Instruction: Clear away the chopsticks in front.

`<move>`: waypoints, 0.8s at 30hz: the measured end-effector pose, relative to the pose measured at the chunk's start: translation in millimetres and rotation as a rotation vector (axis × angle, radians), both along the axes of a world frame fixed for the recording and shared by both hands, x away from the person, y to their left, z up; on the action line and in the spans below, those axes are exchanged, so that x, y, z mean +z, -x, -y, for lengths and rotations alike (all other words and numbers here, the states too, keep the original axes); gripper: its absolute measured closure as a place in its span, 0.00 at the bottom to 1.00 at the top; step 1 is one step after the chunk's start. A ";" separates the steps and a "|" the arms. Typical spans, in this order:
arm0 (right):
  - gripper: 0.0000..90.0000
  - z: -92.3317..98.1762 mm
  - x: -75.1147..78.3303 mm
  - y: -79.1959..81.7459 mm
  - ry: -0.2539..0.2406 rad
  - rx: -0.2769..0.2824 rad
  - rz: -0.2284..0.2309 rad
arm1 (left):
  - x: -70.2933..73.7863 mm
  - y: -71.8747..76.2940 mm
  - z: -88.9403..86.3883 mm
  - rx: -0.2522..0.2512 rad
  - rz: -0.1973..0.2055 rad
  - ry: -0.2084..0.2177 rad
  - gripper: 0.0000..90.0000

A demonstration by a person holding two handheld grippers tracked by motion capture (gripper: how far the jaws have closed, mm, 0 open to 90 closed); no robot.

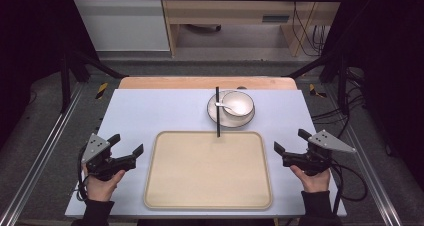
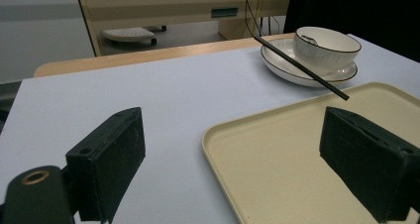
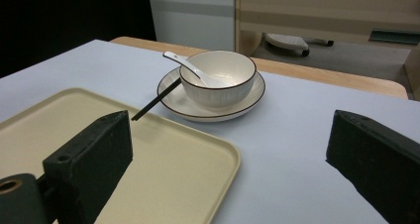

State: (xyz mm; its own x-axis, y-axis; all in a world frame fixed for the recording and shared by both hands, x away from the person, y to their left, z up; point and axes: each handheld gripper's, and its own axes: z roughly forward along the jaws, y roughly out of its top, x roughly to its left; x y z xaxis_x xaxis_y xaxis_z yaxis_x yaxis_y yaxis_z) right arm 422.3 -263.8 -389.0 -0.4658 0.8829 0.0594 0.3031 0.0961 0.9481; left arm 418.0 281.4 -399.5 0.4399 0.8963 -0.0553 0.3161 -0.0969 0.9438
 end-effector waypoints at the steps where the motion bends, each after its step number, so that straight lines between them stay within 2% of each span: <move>1: 0.05 0.2 -0.3 0.2 0.000 0.001 -0.003 | 0.2 -0.1 0.0 0.001 -0.001 0.002 0.11; 15: 0.05 3.3 -2.8 1.3 0.003 -0.010 -0.007 | 3.4 -3.8 10.0 0.020 0.005 0.003 0.11; 23: 0.05 2.1 -2.8 1.4 -0.001 -0.006 -0.007 | 3.9 -14.0 25.7 0.025 -0.011 -0.011 0.12; 24: 0.05 1.8 -3.1 1.5 -0.001 -0.006 -0.010 | 4.0 -17.3 32.2 0.019 -0.015 -0.016 0.12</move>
